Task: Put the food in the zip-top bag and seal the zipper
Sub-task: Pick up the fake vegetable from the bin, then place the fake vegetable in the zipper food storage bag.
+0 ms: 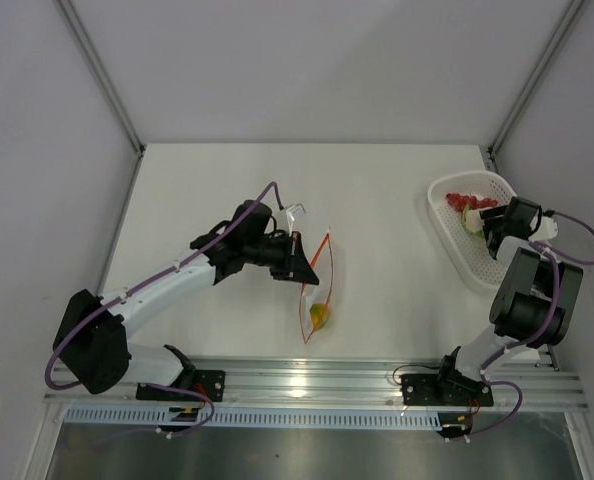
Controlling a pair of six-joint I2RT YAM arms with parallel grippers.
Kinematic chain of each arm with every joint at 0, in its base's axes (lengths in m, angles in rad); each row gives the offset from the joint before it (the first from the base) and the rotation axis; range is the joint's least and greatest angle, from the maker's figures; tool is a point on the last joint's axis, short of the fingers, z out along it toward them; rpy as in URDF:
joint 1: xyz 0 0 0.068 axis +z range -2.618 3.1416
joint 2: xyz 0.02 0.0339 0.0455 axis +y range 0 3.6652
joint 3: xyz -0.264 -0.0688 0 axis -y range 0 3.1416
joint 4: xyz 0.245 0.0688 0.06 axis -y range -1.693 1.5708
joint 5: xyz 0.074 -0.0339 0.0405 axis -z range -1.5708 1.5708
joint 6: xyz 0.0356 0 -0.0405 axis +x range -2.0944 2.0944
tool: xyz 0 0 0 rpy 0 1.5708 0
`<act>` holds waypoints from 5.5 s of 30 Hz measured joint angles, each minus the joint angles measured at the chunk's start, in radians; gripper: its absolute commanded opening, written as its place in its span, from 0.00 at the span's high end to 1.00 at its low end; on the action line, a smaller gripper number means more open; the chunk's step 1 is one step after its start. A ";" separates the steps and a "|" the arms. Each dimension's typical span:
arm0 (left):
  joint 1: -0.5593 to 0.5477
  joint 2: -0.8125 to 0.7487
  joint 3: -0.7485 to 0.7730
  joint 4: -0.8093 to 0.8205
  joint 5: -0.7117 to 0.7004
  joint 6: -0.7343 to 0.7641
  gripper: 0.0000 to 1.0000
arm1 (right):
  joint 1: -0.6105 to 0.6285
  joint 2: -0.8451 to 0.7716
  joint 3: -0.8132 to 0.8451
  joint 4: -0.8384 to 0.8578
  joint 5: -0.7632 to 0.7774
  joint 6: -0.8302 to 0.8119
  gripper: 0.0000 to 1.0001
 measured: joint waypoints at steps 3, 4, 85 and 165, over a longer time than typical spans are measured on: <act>0.000 0.000 0.000 0.001 0.000 0.000 0.99 | 0.007 0.000 0.000 0.003 0.013 -0.011 0.47; 0.000 0.000 0.000 0.001 0.000 -0.001 1.00 | 0.011 -0.001 0.000 0.003 0.017 -0.015 0.50; -0.116 0.060 -0.003 0.160 -0.067 -0.253 0.99 | 1.240 -0.842 0.080 -0.823 -0.152 -0.245 1.00; -0.133 -0.053 -0.052 0.158 -0.048 -0.235 0.99 | 1.447 -0.653 -0.016 -0.714 0.035 -0.378 0.71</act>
